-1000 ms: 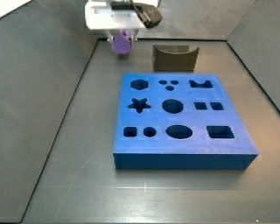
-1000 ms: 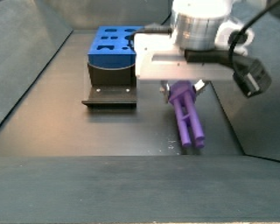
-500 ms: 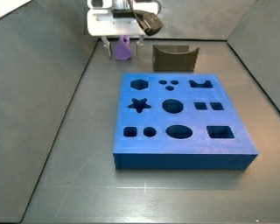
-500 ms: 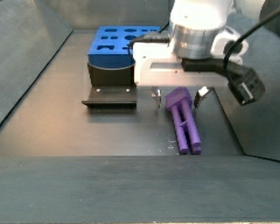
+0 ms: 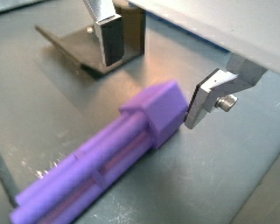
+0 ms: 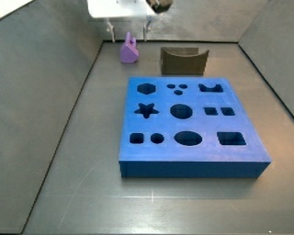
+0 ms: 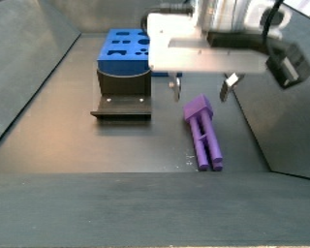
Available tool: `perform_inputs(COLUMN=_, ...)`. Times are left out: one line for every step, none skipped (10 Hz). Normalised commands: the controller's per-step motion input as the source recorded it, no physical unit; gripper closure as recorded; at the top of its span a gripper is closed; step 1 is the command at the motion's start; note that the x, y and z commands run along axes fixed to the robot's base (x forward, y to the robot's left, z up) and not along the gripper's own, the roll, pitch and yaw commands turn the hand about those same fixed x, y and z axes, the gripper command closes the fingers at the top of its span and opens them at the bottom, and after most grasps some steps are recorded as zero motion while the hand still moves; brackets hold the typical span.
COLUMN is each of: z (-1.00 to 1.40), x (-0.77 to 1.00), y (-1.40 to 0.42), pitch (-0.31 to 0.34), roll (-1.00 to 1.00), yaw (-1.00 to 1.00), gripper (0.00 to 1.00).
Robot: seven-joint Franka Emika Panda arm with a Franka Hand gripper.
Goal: Pick up the 3 prong object. Move up. Rotate the 3 prong object. Place the 3 prong object on the fixture. Regrasp the 3 prong object. Move to above the board. Insert the 3 prong object.
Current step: Rotate the 3 prong object.
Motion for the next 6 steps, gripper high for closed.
perform_inputs(z=0.95, x=-0.02, y=0.00, pitch=0.058, roll=-0.01, yaw=0.01, gripper=0.00)
perform_inputs(z=0.79, x=-0.02, y=0.00, pitch=0.057, roll=-0.01, yaw=0.01, gripper=0.00)
perform_inputs(z=0.57, x=-0.02, y=0.00, pitch=0.052, roll=0.00, yaw=0.01, gripper=0.00)
perform_inputs(z=0.00, x=0.00, y=0.00, pitch=0.000, roll=0.00, yaw=1.00, gripper=0.00)
perform_inputs(z=-0.22, x=0.00, y=-0.01, pitch=0.001, roll=0.00, yaw=1.00, gripper=0.00)
perform_inputs(z=-0.26, x=0.02, y=0.00, pitch=0.000, roll=0.00, yaw=1.00, gripper=0.00)
